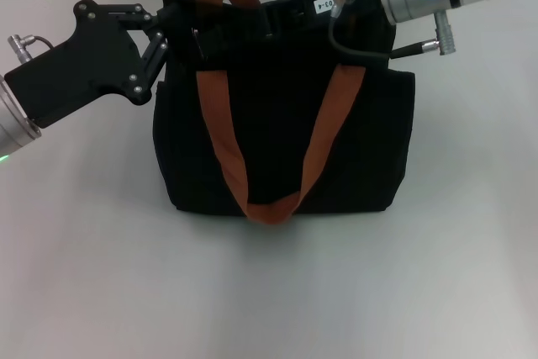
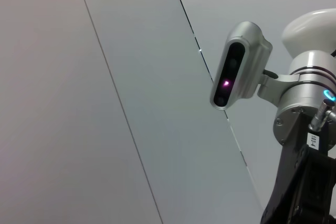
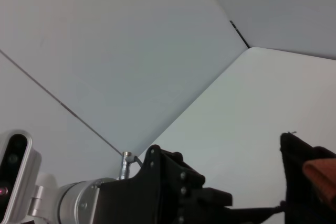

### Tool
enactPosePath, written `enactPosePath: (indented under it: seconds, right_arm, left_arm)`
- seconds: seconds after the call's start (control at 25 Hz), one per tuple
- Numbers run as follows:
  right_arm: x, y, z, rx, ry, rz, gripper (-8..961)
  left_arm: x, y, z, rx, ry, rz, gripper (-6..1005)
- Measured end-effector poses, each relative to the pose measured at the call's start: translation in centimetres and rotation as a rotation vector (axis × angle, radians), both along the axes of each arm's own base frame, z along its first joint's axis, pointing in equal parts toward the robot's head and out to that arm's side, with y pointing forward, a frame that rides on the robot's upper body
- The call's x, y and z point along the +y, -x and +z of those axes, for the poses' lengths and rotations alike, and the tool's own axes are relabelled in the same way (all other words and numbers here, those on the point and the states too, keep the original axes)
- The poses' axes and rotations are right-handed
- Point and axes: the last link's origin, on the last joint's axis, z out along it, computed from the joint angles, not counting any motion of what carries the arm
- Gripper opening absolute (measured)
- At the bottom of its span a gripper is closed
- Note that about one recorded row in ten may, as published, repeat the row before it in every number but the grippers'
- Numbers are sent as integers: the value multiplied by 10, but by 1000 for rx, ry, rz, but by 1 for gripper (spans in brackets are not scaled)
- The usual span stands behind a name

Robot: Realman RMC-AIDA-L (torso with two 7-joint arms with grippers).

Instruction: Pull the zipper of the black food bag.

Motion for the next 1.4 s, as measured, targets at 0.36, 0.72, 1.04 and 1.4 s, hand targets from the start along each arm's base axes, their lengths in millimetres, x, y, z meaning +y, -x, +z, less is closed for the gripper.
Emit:
enactPosePath:
  seconds: [0.36, 0.72, 1.04, 1.4]
  right_arm:
    - [-1, 12, -8, -16, 0, 45, 320]
    - [-3, 13, -10, -26, 11, 58, 318]
    - [-2, 13, -9, -26, 3, 61, 316]
    - [-1, 16, -9, -28, -4, 65, 158]
  left_arm:
    - [1, -3, 0, -15, 18, -6, 23]
    - [2, -5, 1, -18, 17, -6, 23]
    - [2, -4, 1, -18, 16, -4, 23]
    - [0, -3, 1, -20, 19, -3, 23]
